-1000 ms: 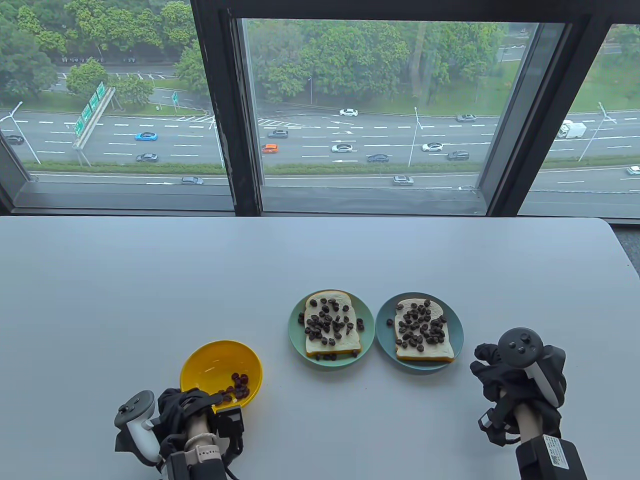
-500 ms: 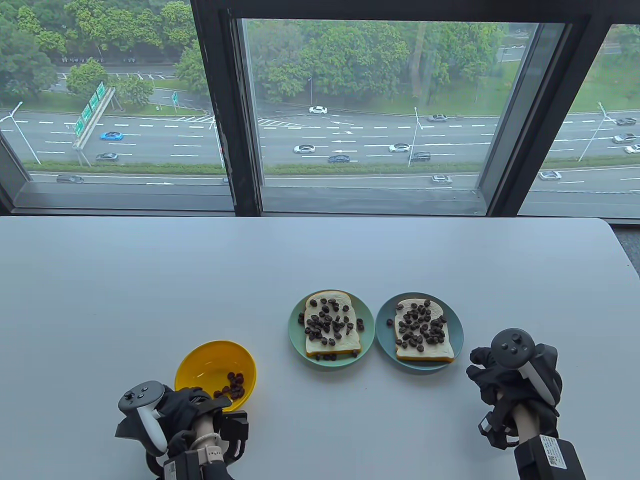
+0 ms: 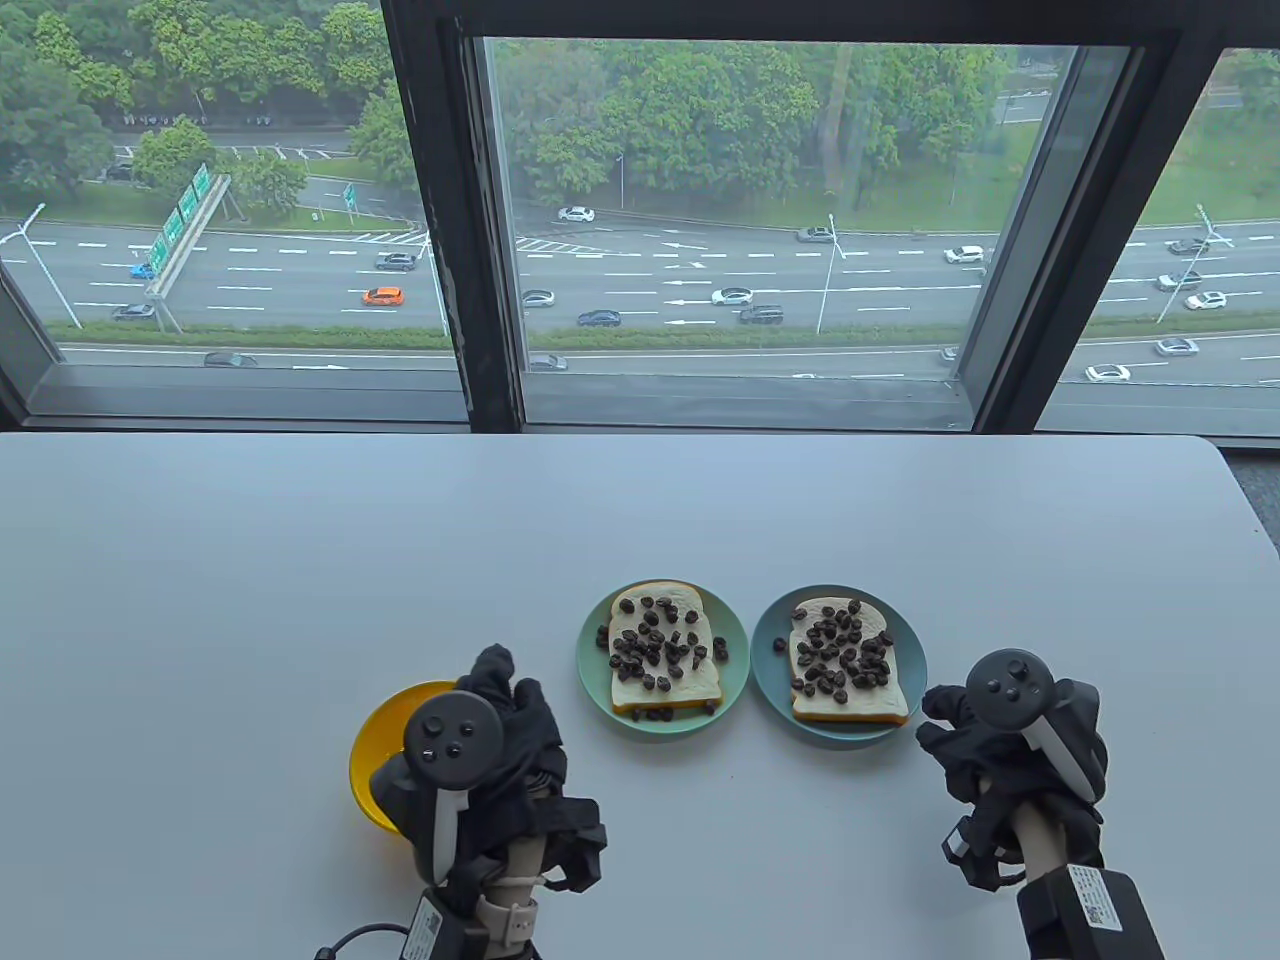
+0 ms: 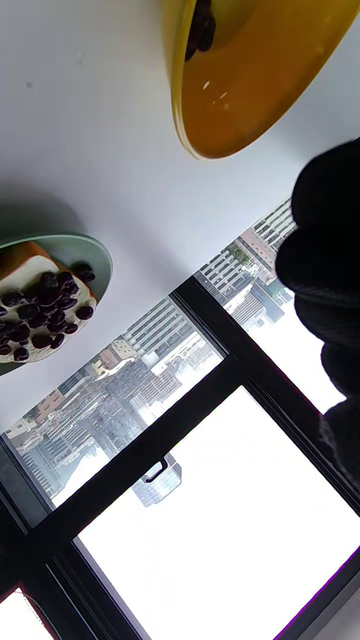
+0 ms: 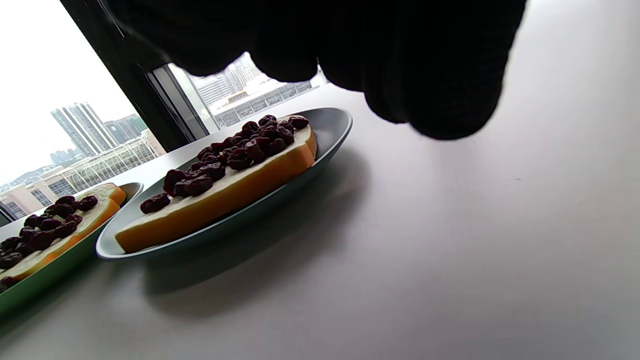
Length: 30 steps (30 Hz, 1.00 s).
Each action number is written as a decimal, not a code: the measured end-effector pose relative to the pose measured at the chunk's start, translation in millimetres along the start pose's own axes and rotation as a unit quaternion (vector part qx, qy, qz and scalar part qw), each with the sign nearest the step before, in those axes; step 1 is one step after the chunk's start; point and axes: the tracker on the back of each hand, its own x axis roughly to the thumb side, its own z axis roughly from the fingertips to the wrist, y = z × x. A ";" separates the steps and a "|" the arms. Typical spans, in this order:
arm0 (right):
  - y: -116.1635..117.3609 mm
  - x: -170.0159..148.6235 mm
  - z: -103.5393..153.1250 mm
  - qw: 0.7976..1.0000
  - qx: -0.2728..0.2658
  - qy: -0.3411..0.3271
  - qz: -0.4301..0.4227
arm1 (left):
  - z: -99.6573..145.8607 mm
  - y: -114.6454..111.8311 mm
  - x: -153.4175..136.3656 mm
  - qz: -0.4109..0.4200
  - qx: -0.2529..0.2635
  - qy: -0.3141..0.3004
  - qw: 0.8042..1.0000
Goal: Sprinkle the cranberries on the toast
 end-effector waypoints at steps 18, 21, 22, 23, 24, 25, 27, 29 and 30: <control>0.3 12.3 3.2 0.999 0.001 -0.022 -0.032 | -5.6 -120.8 19.8 0.161 -0.182 0.056 0.968; 3.1 16.0 4.0 0.999 0.003 -0.025 -0.032 | -2.5 -109.6 13.5 0.116 -0.142 0.045 0.982; 4.2 17.1 4.1 0.999 0.004 -0.025 -0.031 | -2.5 -107.8 12.9 0.100 -0.137 0.042 0.985; 6.1 19.1 4.2 0.999 0.004 -0.025 -0.028 | -2.8 -106.1 13.3 0.080 -0.134 0.037 0.987; 7.3 20.6 4.3 0.999 0.004 -0.027 -0.024 | -3.1 -105.3 14.1 0.071 -0.132 0.032 0.988; 8.9 23.2 4.3 0.999 0.005 -0.031 -0.016 | -3.3 -104.3 16.2 0.064 -0.128 0.023 0.989; 10.8 28.2 4.6 0.999 0.003 -0.044 0.006 | -2.3 -103.7 21.0 0.062 -0.104 0.003 0.993; 12.3 33.5 5.6 0.998 -0.010 -0.059 0.022 | -0.8 -104.3 26.6 0.045 -0.093 -0.011 0.995; 13.2 37.0 6.9 0.997 -0.023 -0.069 0.032 | -0.1 -105.5 28.7 0.021 -0.092 -0.020 0.995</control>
